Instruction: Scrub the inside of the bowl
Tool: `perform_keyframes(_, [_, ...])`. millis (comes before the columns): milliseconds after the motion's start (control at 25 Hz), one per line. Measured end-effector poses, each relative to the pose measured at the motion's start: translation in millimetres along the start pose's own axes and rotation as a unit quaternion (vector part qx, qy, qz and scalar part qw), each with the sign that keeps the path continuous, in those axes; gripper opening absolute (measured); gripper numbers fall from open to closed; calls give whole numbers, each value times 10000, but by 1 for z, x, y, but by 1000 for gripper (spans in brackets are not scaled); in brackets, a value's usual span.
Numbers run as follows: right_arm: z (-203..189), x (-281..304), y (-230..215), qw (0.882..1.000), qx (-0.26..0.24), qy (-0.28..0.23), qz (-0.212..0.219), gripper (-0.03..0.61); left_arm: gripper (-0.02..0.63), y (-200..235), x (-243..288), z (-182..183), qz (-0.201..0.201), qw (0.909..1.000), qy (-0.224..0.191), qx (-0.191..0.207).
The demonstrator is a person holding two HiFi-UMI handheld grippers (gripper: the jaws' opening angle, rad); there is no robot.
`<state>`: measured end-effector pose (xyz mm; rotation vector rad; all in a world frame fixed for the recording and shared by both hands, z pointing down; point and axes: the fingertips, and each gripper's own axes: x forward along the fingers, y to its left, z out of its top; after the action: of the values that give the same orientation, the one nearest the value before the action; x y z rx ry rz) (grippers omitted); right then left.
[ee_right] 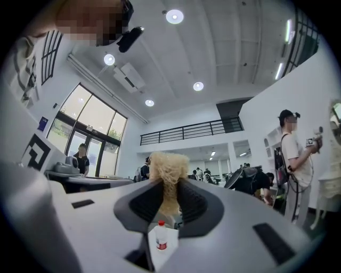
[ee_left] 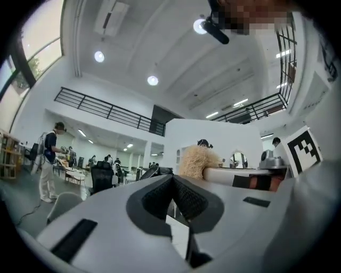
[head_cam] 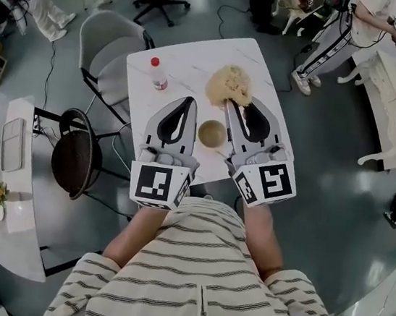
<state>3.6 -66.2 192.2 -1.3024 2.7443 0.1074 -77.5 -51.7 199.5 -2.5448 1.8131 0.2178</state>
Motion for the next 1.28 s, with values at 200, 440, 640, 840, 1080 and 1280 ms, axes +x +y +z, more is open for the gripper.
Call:
perform_keyframes(200, [17, 2, 10, 9998, -156, -158, 3, 86, 5, -2, -6, 26, 21, 9991, -349, 250])
perform_keyframes(440, [31, 2, 12, 9994, -253, -245, -3, 86, 5, -6, -9, 37, 15, 9983, -427, 405])
perform_keyframes(640, [23, 7, 11, 9996, -244, -143, 4, 86, 5, -2, -6, 28, 77, 9988, -322, 368])
perform_keyframes(840, [19, 9, 5, 9997, -233, -51, 1, 86, 5, -4, -1, 24, 90, 9989, -280, 360])
perform_keyframes(1080, [13, 12, 0, 9998, -186, -89, -7, 86, 5, -2, 2, 17, 95, 9990, -168, 396])
perform_keyframes(1280, [14, 7, -11, 9998, -147, -114, -46, 84, 5, -10, 8, 19, 66, 9990, -196, 405])
